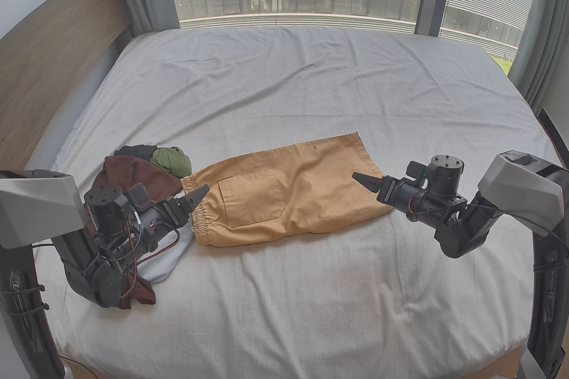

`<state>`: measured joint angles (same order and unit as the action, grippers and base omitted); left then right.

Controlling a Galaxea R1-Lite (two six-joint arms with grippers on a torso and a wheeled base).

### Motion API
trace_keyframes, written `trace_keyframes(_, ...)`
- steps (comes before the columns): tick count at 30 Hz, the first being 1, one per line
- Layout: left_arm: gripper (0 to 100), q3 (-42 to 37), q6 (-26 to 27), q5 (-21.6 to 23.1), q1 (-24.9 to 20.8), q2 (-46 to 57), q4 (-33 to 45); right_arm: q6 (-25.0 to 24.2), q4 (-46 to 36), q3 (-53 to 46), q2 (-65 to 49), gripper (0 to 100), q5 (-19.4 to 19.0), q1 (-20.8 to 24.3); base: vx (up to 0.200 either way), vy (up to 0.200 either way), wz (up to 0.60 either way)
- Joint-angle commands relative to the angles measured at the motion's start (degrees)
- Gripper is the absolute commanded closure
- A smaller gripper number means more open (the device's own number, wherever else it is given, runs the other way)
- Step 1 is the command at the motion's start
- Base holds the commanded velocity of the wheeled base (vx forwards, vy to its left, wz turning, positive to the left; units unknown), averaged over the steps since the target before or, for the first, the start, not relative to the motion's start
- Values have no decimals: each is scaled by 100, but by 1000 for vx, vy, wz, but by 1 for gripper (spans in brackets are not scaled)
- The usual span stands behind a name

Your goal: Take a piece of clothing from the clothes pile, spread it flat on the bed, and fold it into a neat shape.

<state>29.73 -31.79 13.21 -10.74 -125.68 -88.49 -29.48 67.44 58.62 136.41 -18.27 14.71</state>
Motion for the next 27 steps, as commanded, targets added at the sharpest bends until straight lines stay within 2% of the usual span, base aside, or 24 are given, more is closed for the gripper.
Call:
trace_keyframes(1, 0, -178, 191, 23, -77, 53, -1, -49, 112, -273, 17, 0, 87, 146, 0, 0, 0)
trace_keyframes(4, 0, -257, 323, 32, -95, 53, -1, -58, 112, -308, 52, 0, 272, 190, 0, 0, 0)
trace_keyframes(9, 0, -345, 420, 14, -192, -88, -1, -58, 50, -317, 237, 0, 316, 190, 0, 0, 0)
trace_keyframes(15, 0, -381, 850, -12, -165, -220, -1, -260, -11, -396, 245, 0, 316, 199, 0, 0, 0)
trace_keyframes(27, 0, -372, 894, -12, -139, -255, -10, -295, -337, -343, 483, 0, 307, 357, 0, 0, 0)
